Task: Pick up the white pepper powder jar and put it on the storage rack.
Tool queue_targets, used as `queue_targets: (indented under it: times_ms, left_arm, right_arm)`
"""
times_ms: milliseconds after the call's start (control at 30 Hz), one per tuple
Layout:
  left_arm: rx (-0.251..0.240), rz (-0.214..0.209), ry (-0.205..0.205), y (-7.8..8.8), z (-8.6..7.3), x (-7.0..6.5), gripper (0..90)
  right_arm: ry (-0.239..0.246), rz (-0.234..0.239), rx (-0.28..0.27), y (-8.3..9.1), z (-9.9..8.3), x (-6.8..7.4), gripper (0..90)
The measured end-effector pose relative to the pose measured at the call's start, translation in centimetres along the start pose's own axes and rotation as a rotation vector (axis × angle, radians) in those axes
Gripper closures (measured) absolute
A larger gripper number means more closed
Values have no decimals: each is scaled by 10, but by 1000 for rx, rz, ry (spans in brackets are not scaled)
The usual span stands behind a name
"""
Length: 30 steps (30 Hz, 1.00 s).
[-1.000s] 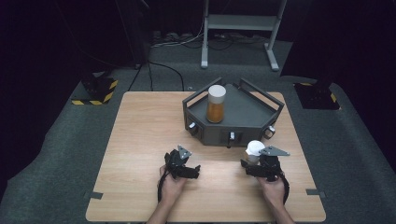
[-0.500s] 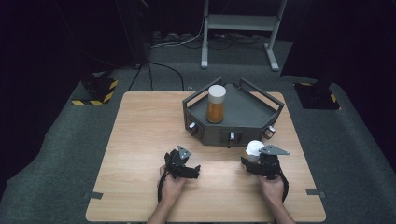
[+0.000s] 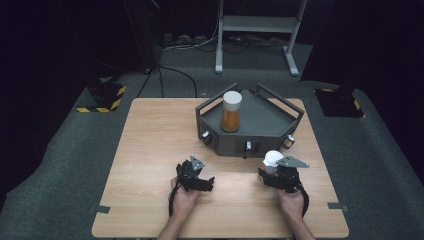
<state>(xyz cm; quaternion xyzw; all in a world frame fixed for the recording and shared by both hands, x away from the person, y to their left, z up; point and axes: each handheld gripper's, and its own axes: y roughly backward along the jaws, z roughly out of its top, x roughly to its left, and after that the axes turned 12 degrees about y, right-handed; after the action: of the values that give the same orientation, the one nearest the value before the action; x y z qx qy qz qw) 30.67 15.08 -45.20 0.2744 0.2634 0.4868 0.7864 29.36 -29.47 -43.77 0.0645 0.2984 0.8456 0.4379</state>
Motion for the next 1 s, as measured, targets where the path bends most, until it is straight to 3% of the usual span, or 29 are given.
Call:
queue_targets:
  times_ms: [433, 733, 1000]
  left_arm:
    - [0, 0, 0, 0, 0, 0, 29]
    - [0, 0, 0, 0, 0, 0, 29]
    - [0, 0, 0, 0, 0, 0, 30]
  right_arm:
    - [-11, 4, 7, 2, 3, -5, 307]
    - [-25, 14, -11, 13, 8, -16, 307]
    - [-12, 47, 5, 24, 26, -30, 307]
